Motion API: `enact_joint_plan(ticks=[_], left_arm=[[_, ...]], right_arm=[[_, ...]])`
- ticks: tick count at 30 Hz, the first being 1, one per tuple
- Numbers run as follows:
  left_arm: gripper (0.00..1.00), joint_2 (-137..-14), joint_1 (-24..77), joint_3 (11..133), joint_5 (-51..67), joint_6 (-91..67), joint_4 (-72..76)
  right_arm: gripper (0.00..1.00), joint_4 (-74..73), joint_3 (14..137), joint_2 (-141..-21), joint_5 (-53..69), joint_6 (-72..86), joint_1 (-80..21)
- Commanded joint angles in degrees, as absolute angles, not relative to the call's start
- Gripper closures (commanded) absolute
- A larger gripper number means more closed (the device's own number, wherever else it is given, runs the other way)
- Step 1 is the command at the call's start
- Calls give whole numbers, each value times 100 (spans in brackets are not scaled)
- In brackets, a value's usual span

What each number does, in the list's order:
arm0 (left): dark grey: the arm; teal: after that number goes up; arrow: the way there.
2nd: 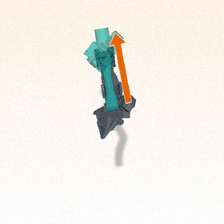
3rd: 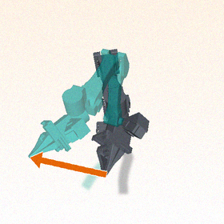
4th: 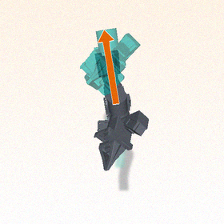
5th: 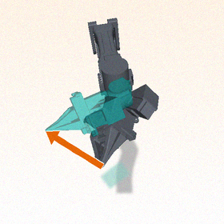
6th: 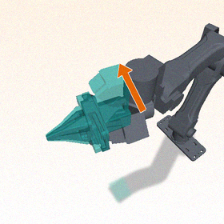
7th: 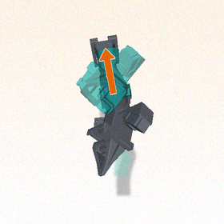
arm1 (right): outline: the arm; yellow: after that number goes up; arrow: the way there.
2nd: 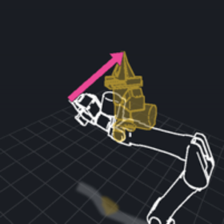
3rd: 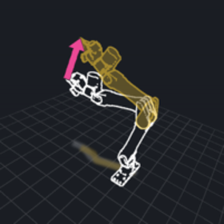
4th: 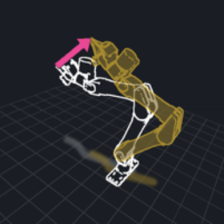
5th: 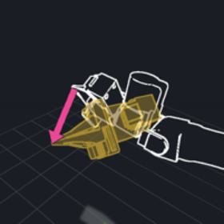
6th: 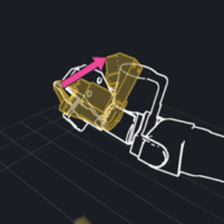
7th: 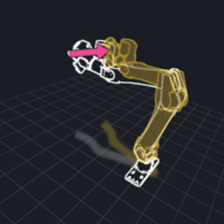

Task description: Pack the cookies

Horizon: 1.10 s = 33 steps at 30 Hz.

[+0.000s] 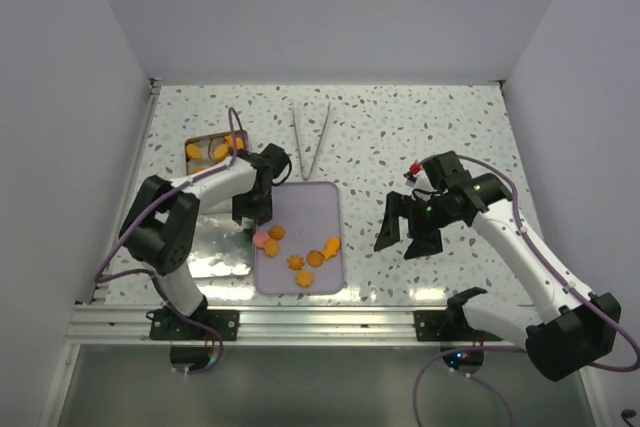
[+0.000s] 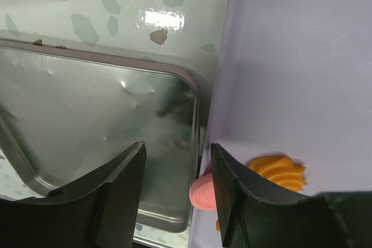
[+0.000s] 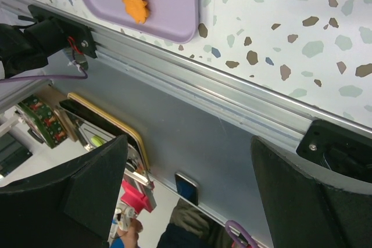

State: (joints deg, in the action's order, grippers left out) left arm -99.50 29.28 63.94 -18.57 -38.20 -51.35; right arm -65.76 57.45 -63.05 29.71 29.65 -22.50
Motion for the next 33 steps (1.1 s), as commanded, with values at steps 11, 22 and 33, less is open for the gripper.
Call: enact_joint_plan(ticks=[11, 22, 33], left_arm=[[48, -9386, 2725, 6776, -2496, -4043, -4992], [50, -9949, 2716, 6776, -2435, -4131, -4773], [50, -10318, 2707, 6794, -2479, -4131, -4737]], right_arm=[[10, -6627, 6029, -6513, 2971, 2769, -2329], [10, -6574, 6003, -6565, 2962, 2769, -2355], [10, -6539, 6003, -6583, 2962, 2777, -2355]])
